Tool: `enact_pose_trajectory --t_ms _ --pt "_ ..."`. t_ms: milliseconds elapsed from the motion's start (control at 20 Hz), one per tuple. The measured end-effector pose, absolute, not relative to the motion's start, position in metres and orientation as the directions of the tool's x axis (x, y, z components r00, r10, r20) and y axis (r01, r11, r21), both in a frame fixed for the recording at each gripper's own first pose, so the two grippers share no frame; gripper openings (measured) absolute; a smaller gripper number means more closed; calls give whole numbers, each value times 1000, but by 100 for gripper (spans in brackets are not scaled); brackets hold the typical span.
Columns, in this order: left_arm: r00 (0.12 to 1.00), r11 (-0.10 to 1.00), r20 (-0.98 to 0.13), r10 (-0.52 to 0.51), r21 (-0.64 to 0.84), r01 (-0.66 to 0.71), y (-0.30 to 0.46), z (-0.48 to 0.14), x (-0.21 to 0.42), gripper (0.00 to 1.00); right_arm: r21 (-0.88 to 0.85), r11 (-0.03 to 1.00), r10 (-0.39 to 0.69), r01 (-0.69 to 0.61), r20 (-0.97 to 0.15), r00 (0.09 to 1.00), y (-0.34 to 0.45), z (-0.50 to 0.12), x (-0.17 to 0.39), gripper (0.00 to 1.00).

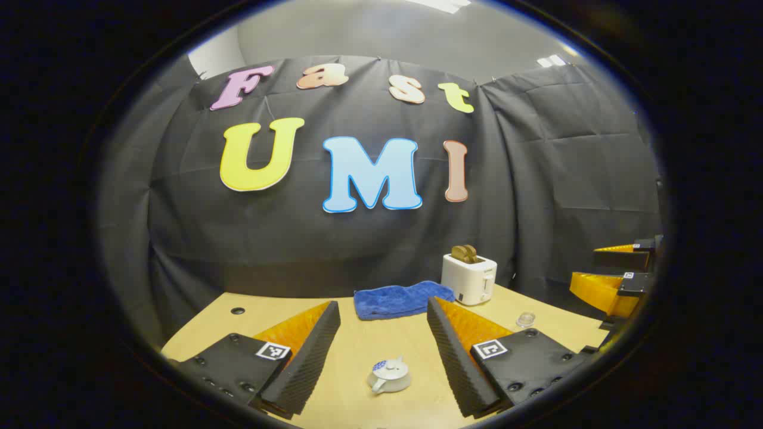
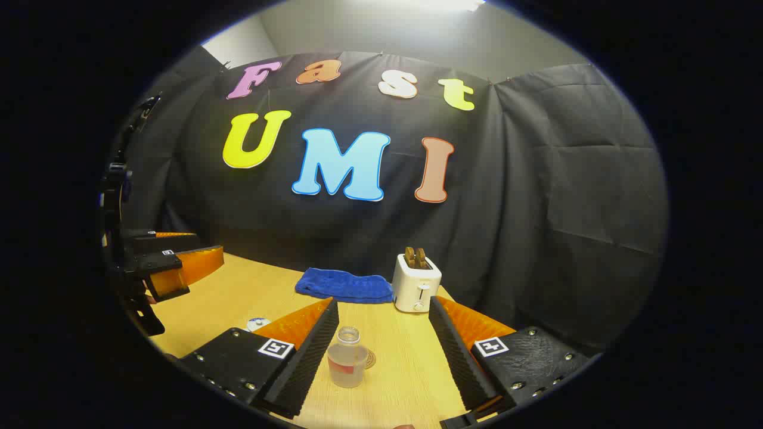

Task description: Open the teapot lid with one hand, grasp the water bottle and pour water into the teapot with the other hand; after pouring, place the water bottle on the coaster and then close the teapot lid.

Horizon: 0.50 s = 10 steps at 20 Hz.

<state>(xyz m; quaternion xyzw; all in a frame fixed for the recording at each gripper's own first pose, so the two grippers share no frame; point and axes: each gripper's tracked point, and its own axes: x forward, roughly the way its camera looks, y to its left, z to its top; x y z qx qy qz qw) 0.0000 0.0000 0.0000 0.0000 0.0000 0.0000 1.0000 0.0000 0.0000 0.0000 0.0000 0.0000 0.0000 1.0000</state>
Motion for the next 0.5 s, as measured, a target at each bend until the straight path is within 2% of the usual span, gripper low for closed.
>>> enact_pose_trajectory --t_ms 500 --pt "1000 1000 4 -5 4 5 -5 -1 0 96 8 1000 21 -21 6 1000 2 -1 1 94"
